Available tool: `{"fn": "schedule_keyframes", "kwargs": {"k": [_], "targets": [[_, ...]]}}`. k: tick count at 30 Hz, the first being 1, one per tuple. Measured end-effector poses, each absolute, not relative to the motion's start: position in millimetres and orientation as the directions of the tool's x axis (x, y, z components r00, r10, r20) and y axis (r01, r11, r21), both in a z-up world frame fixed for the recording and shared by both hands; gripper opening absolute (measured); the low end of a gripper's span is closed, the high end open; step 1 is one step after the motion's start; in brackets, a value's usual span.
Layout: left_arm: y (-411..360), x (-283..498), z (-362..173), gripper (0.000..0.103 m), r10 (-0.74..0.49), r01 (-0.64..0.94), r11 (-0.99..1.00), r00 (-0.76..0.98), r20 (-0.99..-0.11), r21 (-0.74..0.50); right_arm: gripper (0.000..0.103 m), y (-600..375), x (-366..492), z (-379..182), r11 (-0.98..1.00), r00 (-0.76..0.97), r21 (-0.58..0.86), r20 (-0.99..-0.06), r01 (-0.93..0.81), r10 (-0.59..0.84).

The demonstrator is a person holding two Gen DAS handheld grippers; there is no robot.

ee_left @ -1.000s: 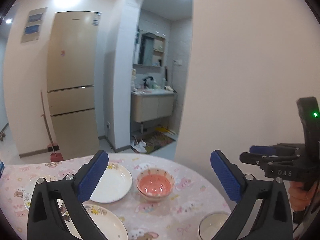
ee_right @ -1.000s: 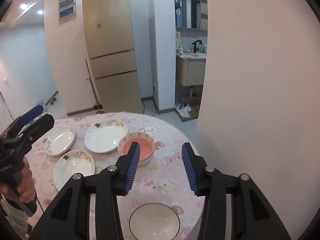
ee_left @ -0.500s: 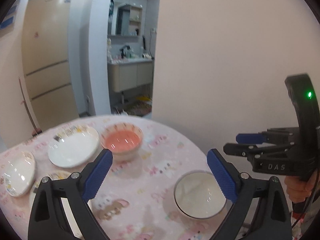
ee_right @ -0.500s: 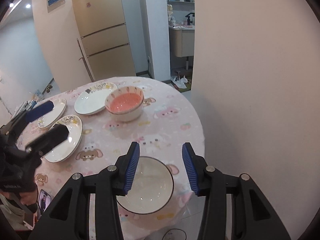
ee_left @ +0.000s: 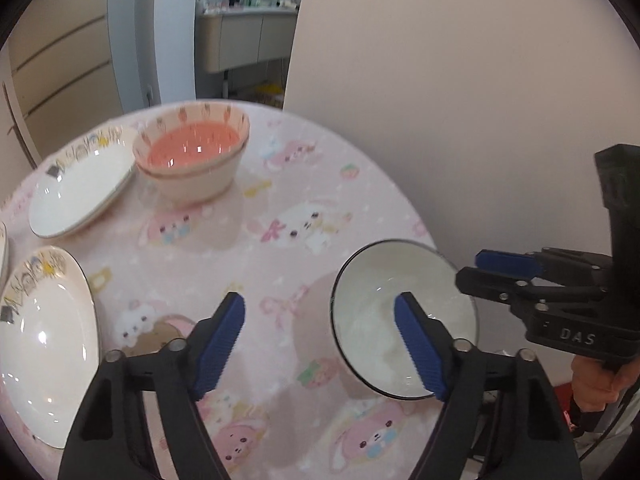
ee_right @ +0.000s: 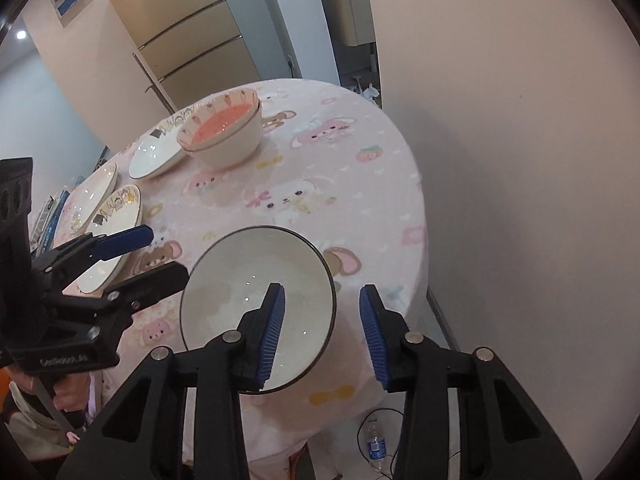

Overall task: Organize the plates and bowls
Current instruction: 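Close both grippers on the white bowl's rim and lift it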

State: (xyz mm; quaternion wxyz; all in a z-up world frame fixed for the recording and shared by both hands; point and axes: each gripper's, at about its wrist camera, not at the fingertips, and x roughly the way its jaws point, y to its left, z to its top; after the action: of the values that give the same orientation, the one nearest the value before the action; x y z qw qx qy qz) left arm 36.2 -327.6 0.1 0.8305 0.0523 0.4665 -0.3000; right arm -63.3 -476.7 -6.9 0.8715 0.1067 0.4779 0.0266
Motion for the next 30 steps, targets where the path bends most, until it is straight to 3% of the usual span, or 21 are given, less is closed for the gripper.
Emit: {"fn": "schedule_keyframes", "kwargs": {"k": [6,19,23,28,30], "targets": [[-334.9,45.5,-25.1,0.068,-0.450,0.532,0.810,0.294,-0.843,-0.247,0.031,-475.5,-56.4,-21.5,0.977,0.516,0.205,-0.844,0.059,0.146],[-362.4,53.2,-62.0,0.047,-0.378,0.552,0.808,0.219,-0.899,-0.205,0.018,-465.5,-44.3,-47.9,0.982,0.453,0.187,-0.879,0.035,0.152],[-364.3,53.7,-63.6,0.045,-0.384,0.552,0.806,0.212,-0.899,-0.214,0.015,-463.1,-43.2,-50.4,0.981,0.445,0.192,-0.882,0.029,0.159],[-368.1,52.2,-61.5,0.029,-0.399,0.561,0.795,0.197,-0.896,-0.231,0.014,-462.8,-39.5,-55.8,0.979,0.427,0.200,-0.889,0.037,0.165],[-371.8,51.3,-61.7,0.027,-0.394,0.568,0.793,0.203,-0.896,-0.221,0.014,-464.8,-38.2,-57.4,0.974,0.422,0.223,-0.888,0.047,0.183]]}}
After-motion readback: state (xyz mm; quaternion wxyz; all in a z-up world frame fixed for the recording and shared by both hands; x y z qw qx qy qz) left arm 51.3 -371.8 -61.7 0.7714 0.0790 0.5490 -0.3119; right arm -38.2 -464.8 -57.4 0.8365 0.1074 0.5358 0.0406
